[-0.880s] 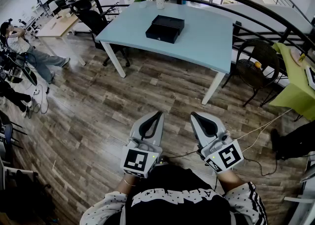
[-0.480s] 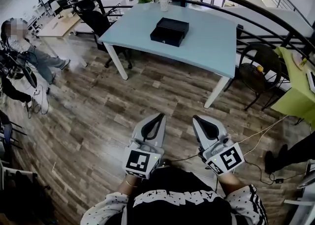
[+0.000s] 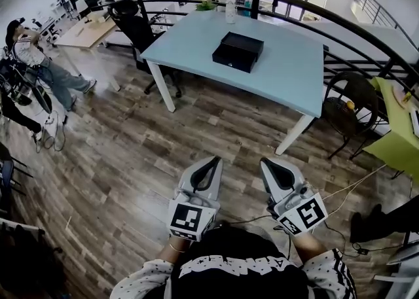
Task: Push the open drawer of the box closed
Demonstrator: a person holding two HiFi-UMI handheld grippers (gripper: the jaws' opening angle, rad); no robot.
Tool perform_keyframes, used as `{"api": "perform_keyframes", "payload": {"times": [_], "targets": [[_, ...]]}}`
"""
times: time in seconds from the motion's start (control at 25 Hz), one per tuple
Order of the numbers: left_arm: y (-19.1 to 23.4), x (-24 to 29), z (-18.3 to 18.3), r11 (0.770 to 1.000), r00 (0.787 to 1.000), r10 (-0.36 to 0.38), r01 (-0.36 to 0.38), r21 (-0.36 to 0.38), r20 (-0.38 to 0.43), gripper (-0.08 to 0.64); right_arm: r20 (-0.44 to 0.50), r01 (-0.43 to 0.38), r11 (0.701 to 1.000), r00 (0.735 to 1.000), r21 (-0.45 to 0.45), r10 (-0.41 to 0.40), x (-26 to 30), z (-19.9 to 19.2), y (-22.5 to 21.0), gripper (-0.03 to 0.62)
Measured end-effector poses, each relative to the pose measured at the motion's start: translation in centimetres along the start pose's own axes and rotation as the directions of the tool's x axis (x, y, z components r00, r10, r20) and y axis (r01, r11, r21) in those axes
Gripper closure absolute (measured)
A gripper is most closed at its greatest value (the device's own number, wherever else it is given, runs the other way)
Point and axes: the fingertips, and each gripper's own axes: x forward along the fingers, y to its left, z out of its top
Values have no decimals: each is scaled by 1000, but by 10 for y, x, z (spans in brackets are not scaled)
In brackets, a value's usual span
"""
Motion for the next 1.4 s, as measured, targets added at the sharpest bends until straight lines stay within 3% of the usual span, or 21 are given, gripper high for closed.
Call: {"api": "perform_keyframes", "payload": {"times": [0.44, 0.8, 1.4], "targets": [[37, -8, -14, 997, 997, 70, -71, -19, -29, 560, -23, -35, 999, 999, 19, 36, 34, -10, 1, 595], [72, 24, -23, 987, 987, 158, -157, 7, -33, 560, -1, -109, 994, 994, 22, 109, 81, -22, -40, 595], [103, 120, -18, 977, 975, 212, -209, 42, -70, 560, 13, -149, 987, 989, 55, 149, 144, -34, -140, 595]]}}
